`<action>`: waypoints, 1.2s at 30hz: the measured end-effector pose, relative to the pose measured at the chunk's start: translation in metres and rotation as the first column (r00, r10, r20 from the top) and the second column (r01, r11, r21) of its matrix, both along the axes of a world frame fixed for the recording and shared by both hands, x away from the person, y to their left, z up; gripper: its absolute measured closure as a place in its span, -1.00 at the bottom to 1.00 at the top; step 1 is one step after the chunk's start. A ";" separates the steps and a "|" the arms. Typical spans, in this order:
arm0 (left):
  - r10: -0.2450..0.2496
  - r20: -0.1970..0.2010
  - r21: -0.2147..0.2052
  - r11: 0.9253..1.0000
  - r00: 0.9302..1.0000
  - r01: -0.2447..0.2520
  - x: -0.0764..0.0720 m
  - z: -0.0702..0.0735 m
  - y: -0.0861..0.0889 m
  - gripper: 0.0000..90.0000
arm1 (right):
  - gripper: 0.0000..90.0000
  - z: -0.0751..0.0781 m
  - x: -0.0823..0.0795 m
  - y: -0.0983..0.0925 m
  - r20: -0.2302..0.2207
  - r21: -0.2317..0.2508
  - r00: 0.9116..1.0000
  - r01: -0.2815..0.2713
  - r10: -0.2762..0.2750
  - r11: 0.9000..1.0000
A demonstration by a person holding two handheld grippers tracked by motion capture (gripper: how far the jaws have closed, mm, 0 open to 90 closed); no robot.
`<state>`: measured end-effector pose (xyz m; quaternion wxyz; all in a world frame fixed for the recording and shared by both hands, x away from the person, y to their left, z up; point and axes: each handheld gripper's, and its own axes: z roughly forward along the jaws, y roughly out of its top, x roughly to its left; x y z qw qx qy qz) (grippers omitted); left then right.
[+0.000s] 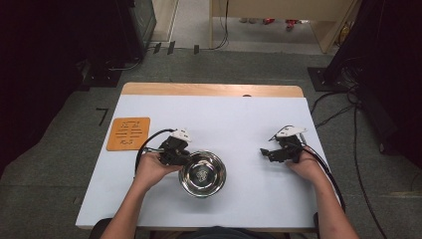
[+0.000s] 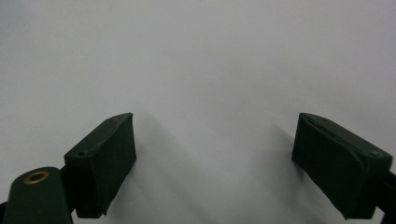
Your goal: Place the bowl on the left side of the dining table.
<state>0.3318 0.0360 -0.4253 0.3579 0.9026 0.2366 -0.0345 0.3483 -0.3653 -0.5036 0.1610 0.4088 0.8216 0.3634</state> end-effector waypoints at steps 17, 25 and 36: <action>0.074 0.014 -0.033 0.997 0.997 -0.073 0.006 0.001 0.013 0.95 | -0.71 0.000 0.000 0.000 -0.005 0.003 1.000 0.001 -0.001 1.000; 0.099 -0.007 -0.035 0.994 0.995 -0.099 0.011 -0.002 0.017 0.95 | -0.71 0.000 0.000 0.000 -0.006 0.003 1.000 0.001 -0.001 1.000; 0.126 -0.014 -0.036 0.991 0.992 -0.127 0.014 -0.003 0.021 0.95 | -0.71 0.000 0.000 0.000 -0.005 0.002 1.000 0.001 -0.001 1.000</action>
